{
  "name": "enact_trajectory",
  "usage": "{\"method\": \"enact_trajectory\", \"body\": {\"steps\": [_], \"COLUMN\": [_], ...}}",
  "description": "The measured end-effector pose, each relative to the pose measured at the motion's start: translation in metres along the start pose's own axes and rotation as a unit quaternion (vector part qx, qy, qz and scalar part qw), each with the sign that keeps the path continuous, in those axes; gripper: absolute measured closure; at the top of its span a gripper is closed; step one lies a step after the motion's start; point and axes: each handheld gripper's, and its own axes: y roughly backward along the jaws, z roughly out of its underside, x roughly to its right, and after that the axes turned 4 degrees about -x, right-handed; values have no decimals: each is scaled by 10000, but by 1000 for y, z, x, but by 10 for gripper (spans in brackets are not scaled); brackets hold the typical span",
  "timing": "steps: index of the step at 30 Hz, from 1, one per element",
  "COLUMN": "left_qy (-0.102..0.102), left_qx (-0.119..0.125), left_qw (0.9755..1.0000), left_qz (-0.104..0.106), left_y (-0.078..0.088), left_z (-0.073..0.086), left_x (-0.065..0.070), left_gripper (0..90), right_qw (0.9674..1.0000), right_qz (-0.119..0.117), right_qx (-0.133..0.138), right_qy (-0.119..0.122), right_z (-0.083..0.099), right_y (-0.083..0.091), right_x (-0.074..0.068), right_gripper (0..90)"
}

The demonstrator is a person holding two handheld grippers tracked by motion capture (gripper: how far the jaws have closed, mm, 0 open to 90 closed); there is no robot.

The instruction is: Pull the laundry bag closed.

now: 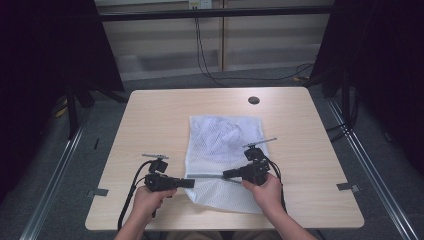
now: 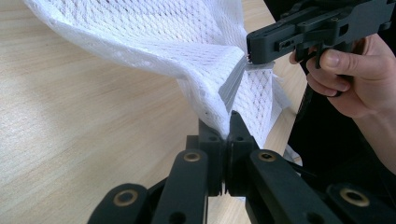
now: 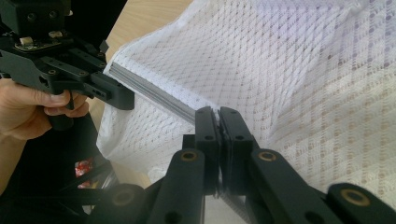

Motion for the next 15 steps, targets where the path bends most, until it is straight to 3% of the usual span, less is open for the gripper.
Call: {"method": "enact_trajectory", "body": {"steps": [12, 15], "left_qy": [67, 21], "left_qx": [-13, -19], "left_qw": [10000, 10000], "left_qz": [24, -53], "left_y": [0, 1], "left_z": [0, 0], "left_x": [1, 0], "left_gripper": [883, 884], "right_qw": [10000, 10000], "right_qz": [-1, 44], "right_qx": [-10, -11], "right_qy": [18, 29], "right_z": [1, 1], "right_y": [0, 1], "right_x": [0, 0], "right_gripper": [869, 869]}}
